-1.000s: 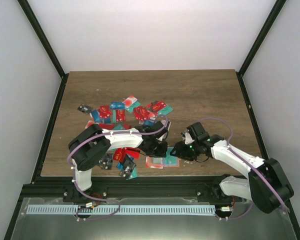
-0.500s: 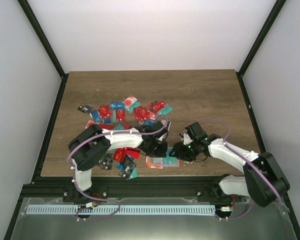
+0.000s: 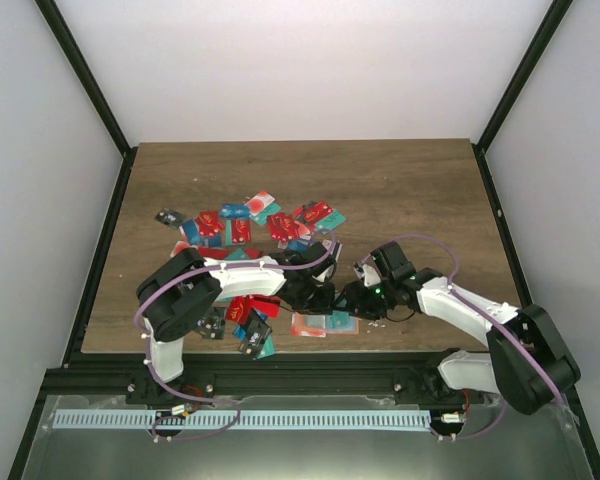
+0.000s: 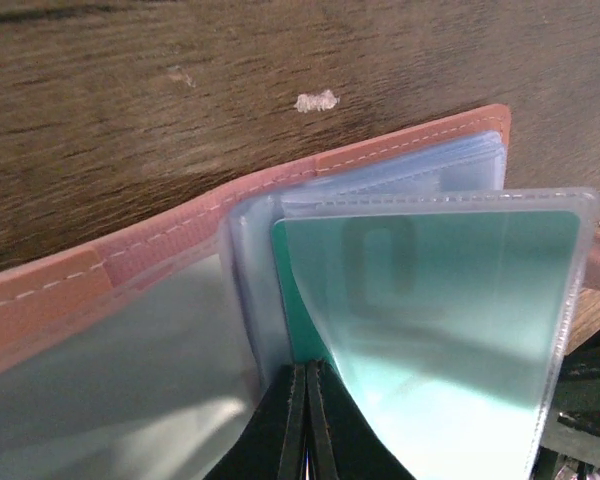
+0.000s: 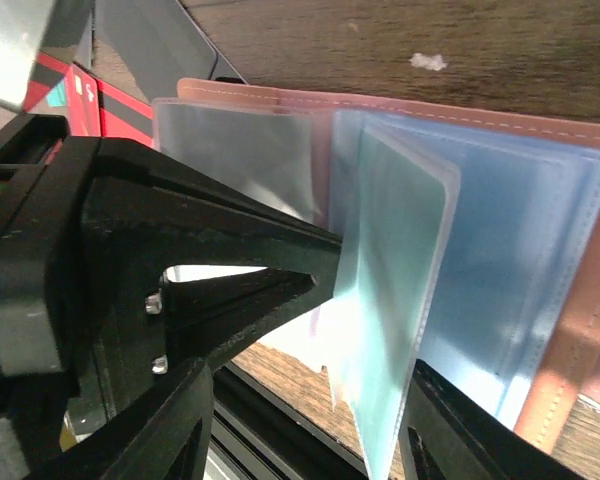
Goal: Put the credit cards into the card holder
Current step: Insert the credit card into the card holder.
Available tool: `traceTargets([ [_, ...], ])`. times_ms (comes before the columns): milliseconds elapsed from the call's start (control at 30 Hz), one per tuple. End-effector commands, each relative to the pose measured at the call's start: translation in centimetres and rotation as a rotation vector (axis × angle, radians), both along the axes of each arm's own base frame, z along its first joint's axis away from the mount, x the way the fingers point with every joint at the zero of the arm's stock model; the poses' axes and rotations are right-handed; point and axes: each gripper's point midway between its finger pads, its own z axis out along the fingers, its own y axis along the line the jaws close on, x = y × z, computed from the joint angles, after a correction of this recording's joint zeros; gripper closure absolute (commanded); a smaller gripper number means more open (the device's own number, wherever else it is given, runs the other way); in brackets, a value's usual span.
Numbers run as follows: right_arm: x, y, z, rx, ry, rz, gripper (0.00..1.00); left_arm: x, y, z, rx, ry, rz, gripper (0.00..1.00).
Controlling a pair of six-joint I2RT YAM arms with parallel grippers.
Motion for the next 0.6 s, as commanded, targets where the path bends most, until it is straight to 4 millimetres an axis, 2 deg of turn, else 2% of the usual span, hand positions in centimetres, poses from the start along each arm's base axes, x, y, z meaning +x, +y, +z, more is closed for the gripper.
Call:
traceTargets([
  [0, 0.3, 1.1, 1.5, 0.087, -0.040, 0.037, 0.48, 0.0, 0.4, -0.6, 0.027, -0.017, -0.001, 0.96],
  [133, 0.2, 1.2, 1.4, 0.091, -0.028, 0.046, 0.48, 0.8, 0.4, 1.8, 0.006, -0.060, 0.023, 0.96],
  [333, 0.3, 1.7, 1.5, 0.111, -0.007, 0.056, 0.48, 1.3, 1.7, 5.0, -0.014, -0.105, 0.066, 0.96],
  [467, 0.5, 2.3, 2.2, 0.138, -0.002, 0.069, 0.47, 1.7, 3.6, 6.8, -0.019, -0.136, 0.110, 0.96],
  [567, 0.7, 3.0, 2.6, 0.151, 0.004, 0.083, 0.46, 2.0, 5.9, 7.2, 0.015, -0.157, 0.152, 0.94],
])
